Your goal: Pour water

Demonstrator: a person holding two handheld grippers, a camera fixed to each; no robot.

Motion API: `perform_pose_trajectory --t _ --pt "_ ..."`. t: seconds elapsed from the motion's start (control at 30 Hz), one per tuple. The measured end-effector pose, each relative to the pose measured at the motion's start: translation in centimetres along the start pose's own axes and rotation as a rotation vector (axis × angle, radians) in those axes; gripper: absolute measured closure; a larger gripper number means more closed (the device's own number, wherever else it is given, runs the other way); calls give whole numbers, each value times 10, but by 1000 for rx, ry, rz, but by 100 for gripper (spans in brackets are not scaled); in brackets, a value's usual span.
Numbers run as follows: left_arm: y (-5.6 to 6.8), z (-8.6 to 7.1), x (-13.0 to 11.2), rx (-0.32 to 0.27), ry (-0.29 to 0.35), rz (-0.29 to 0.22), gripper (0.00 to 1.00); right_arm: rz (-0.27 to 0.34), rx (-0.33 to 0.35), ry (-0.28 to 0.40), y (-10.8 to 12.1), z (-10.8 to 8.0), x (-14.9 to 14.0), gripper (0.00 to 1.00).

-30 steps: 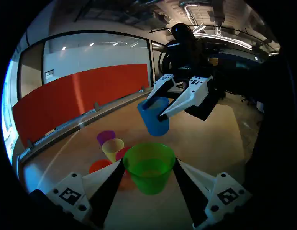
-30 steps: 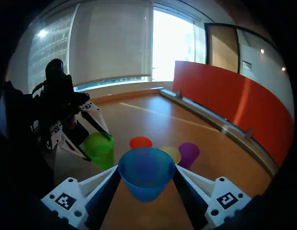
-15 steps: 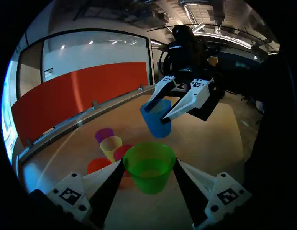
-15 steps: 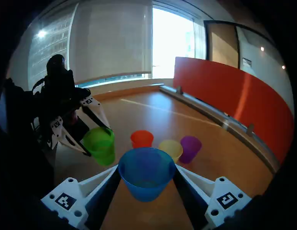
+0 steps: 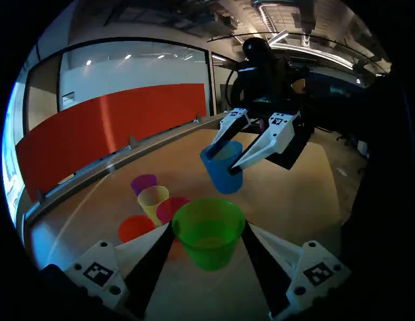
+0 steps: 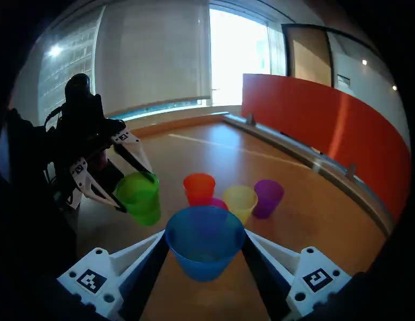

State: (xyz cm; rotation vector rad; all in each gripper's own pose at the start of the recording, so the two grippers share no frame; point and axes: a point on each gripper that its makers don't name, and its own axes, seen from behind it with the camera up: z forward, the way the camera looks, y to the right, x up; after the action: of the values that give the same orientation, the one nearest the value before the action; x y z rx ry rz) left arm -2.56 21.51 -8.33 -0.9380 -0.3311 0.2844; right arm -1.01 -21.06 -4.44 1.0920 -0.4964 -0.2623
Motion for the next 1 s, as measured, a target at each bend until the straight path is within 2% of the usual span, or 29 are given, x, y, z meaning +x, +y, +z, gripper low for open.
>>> perform_pose_trajectory --t 0.67,1.0 --pt "9 1 -20 -17 -46 -1 13 -11 13 -47 -6 6 -33 8" --pt "10 4 -32 -26 -77 -9 13 -41 13 -76 -7 8 -47 8"
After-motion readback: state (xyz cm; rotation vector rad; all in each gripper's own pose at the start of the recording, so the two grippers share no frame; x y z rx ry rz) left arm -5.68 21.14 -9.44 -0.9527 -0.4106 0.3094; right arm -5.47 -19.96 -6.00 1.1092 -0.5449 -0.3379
